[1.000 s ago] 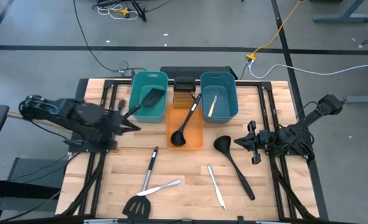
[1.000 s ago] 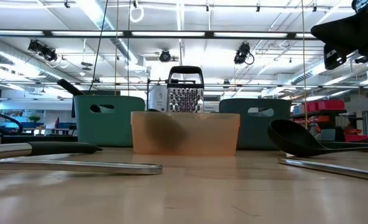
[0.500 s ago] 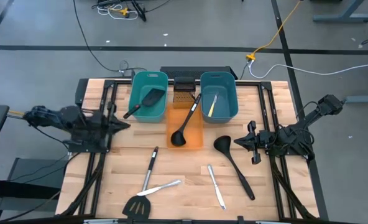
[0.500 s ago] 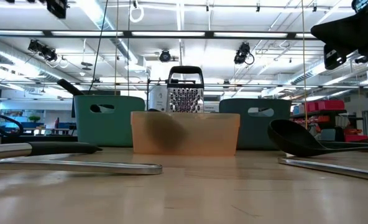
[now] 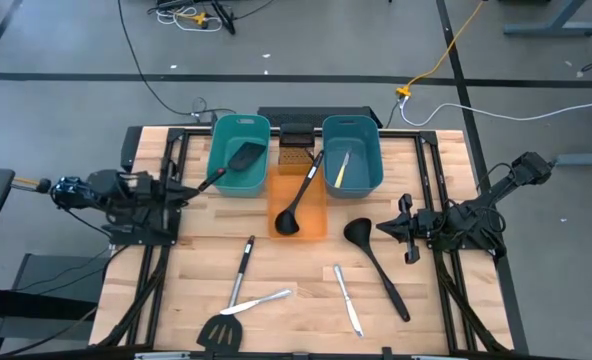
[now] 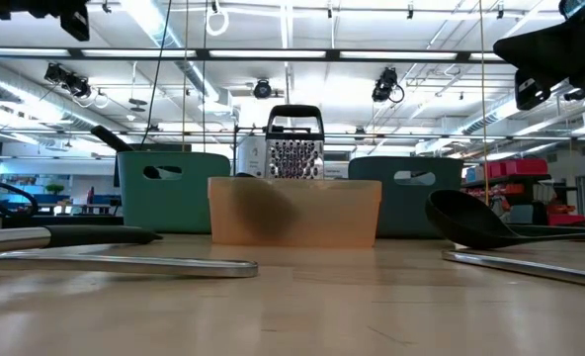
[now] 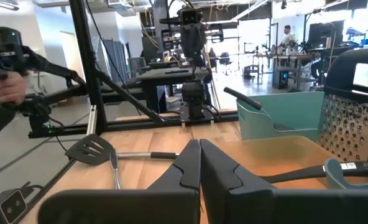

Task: Pick & Place Kitchen Items
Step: Put the black spatula into the green bin

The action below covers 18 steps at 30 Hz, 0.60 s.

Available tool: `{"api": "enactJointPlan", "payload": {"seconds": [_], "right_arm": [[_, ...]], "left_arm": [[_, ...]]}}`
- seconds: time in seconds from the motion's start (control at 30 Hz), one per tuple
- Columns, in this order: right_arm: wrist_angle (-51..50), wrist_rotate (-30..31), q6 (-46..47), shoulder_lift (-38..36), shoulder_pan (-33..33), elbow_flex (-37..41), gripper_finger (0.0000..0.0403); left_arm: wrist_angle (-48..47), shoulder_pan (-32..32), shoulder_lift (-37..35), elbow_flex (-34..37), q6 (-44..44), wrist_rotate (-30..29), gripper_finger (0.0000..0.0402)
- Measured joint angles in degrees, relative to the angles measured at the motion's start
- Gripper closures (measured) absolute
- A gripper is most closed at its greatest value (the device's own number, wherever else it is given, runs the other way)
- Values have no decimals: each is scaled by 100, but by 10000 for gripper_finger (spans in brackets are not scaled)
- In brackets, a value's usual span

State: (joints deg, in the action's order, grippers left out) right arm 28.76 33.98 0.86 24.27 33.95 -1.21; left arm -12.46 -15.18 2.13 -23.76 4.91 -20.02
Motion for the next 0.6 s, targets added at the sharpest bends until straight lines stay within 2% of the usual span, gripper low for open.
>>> {"api": "enactJointPlan", "payload": {"seconds": [0.07, 0.17, 0.3, 0.6], "right_arm": [[46, 3, -6, 3, 0, 0, 397], [74, 4, -6, 4, 0, 0, 397], [105, -43, 40, 4, 0, 0, 398], [69, -12, 130, 13, 0, 0, 398]], "left_arm": [[61, 0, 7, 242, 23, -7, 401], [816, 0, -11, 731, 164, -96, 401], [1340, 0, -44, 1298, 272, -179, 401], [1150, 0, -85, 1531, -87, -198, 400]]}}
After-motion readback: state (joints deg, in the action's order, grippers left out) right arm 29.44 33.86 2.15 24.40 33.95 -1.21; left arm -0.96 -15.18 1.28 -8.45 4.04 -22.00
